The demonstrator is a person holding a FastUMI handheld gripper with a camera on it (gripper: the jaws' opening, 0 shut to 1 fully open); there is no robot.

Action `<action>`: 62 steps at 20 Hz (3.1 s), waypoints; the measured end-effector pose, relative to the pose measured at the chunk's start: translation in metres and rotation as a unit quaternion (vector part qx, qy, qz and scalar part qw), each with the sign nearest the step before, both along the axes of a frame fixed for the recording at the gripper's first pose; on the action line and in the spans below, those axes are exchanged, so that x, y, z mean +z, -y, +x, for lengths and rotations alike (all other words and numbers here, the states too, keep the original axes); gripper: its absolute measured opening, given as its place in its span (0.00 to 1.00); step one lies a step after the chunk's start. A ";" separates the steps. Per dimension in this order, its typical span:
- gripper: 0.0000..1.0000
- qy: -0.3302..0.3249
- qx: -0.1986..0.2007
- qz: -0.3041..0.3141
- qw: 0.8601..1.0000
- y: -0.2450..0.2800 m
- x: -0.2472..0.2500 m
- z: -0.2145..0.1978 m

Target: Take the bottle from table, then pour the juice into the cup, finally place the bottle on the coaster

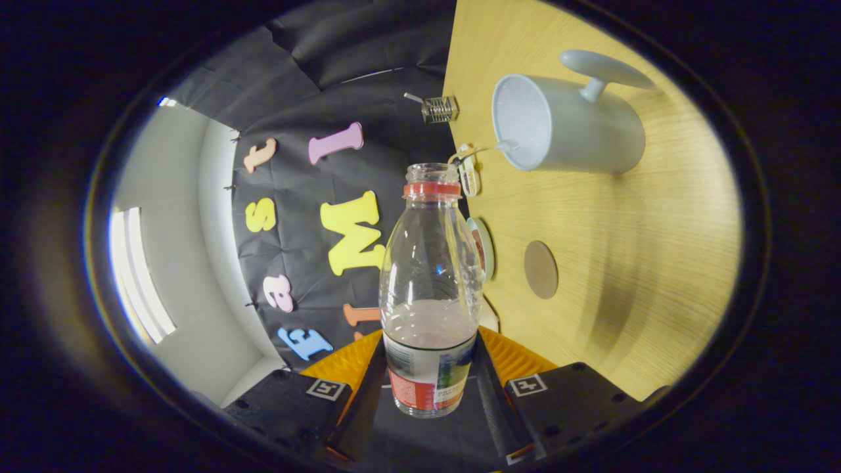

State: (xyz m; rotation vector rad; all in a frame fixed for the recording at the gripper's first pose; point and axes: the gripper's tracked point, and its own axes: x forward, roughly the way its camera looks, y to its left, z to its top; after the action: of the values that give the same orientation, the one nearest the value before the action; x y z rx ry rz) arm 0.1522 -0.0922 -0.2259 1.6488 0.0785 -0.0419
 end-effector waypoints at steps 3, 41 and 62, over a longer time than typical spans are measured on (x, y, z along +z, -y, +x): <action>0.75 0.003 -0.003 0.005 1.000 0.000 0.004 0.002; 0.75 0.039 -0.047 0.154 0.986 0.017 0.060 0.015; 0.75 0.058 -0.041 0.134 0.989 0.026 0.086 0.014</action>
State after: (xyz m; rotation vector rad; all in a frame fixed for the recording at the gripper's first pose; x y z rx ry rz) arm 0.1660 -0.1186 -0.1400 1.9186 -0.0749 0.0022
